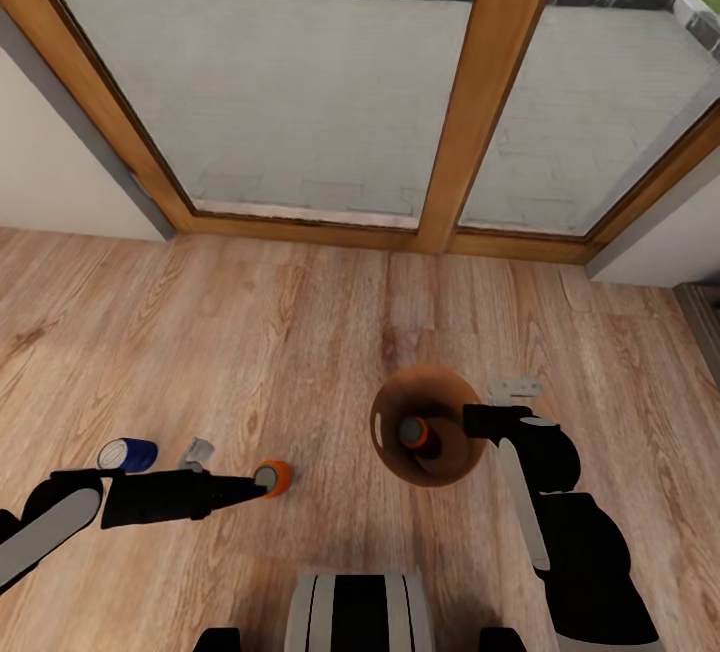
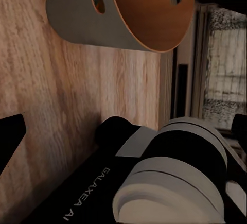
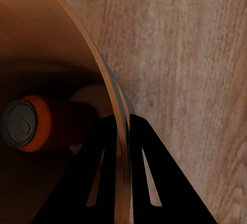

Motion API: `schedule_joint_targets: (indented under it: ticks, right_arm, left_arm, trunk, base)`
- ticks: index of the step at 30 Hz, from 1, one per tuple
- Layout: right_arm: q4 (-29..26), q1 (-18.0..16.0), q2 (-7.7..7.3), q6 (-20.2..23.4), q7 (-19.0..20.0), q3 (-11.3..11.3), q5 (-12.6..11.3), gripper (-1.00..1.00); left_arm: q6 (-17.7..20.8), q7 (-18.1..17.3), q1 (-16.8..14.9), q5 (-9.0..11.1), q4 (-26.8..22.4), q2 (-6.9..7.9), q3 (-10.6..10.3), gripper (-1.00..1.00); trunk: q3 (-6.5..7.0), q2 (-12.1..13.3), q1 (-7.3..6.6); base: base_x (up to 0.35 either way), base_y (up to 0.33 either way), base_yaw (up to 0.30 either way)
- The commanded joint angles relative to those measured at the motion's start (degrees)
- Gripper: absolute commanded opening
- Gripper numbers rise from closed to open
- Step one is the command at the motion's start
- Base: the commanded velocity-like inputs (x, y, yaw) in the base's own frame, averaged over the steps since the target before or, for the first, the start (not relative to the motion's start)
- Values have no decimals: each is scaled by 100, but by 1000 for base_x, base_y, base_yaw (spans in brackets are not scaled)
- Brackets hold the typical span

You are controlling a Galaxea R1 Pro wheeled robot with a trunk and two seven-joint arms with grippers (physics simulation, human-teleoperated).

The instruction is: Put the three can of soda from the living room inside the tash can in the kitchen.

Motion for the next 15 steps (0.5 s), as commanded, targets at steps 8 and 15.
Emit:
schedule_joint_targets:
  ticks: [8,15]
  right_arm:
    - [33,-1,-1,0,26,-3,32,-100]
    - [30,-1,32,0,0,5,33,-100]
  left_arm:
    - [-9,-254,-4,257,9,0,3,100]
    - [54,-409,52,328,-115,15,86,100]
  trunk:
    - [-1,0,6]
    - [0,11,0]
  base:
    - [0,0,0]
    - [0,0,0]
